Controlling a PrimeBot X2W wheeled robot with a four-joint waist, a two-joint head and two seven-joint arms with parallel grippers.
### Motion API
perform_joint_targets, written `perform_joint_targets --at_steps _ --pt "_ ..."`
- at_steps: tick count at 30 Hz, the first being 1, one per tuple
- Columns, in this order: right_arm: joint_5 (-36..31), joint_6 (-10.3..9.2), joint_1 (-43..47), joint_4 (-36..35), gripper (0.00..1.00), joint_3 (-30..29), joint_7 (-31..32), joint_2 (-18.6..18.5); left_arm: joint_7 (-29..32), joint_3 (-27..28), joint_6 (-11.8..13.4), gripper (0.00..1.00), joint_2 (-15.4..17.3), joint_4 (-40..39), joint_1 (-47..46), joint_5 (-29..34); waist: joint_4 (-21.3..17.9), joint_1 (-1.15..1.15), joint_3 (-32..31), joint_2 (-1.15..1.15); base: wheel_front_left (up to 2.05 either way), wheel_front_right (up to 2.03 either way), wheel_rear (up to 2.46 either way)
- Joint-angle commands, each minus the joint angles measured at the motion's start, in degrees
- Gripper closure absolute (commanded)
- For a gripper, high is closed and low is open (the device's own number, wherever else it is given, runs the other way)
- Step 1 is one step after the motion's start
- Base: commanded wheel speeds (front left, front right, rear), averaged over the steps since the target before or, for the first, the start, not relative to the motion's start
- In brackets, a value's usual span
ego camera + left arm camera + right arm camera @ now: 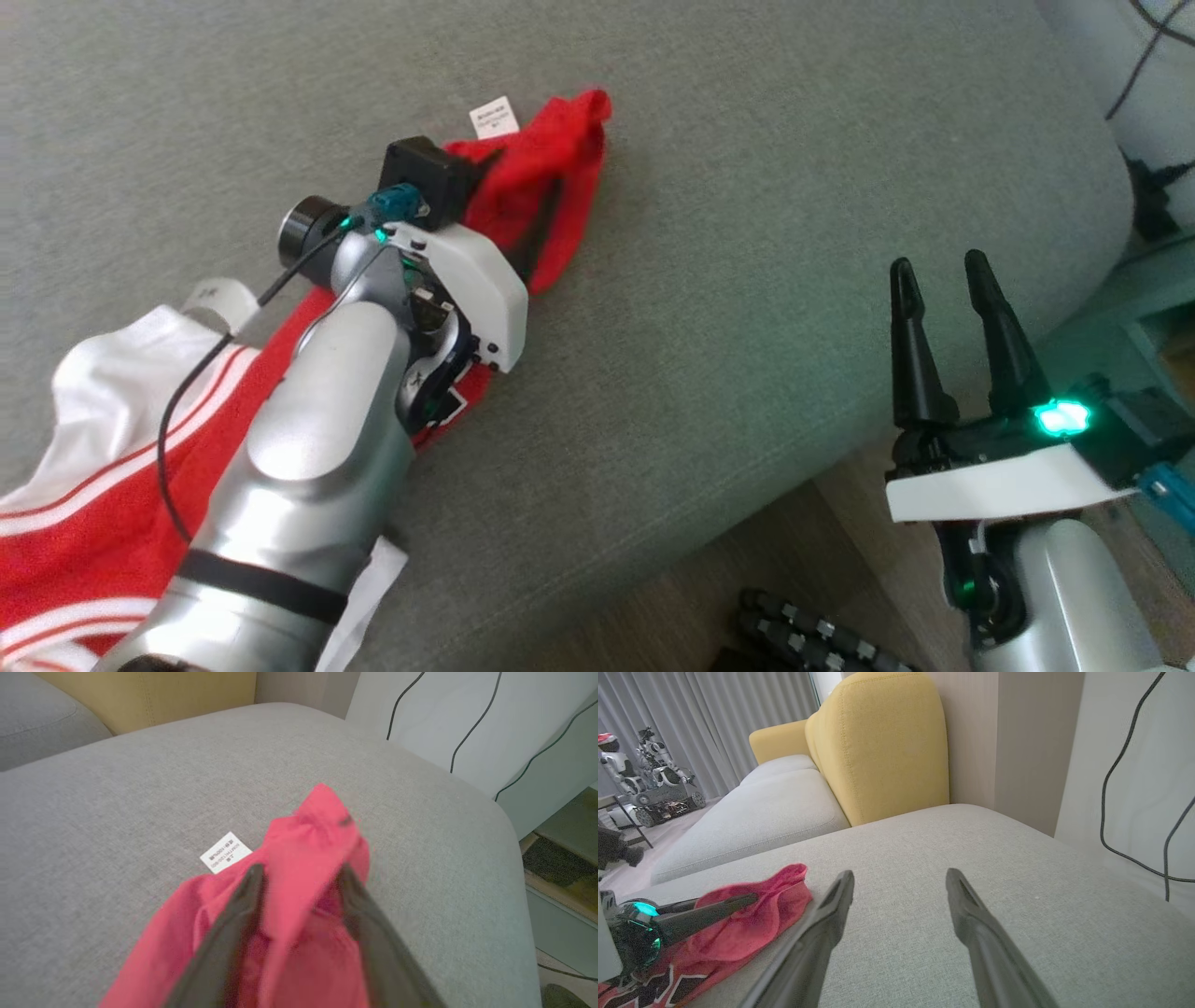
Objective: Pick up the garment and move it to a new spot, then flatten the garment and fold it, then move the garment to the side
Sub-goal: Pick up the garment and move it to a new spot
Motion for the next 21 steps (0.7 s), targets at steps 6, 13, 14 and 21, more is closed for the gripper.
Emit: perform_joint_targets --at_steps 6,13,14,21 --pt "-1.7 -0.04 -1.5 -1.3 0.0 -0.3 0.1 -0.4 -6.3 0.5 0.4 0.0 0.2 -3.9 0.8 -1.0 5.6 0.0 -4.1 0.0 0.0 0.0 0.0" --pt "-4.1 -0.04 -1.4 -2.3 0.0 -1.7 2.4 -0.4 -10.6 3.2 3.2 0.0 1.5 -8.9 7.7 -3.3 11.8 0.0 -7.8 0.0 0.0 0.0 0.0" --pt "-4.5 -0.04 -1.3 -2.5 0.0 -1.9 2.9 -0.4 -11.3 3.9 4.0 0.0 1.9 -9.9 9.0 -3.6 12.9 0.0 -8.3 0.0 0.0 0.0 0.0" --pt "-7.1 -0.04 -0.5 -3.6 0.0 -4.2 5.9 -0.4 -14.8 9.0 9.2 0.0 4.8 -16.4 16.5 -5.1 20.1 0.0 -11.4 0.0 0.0 0.0 0.0"
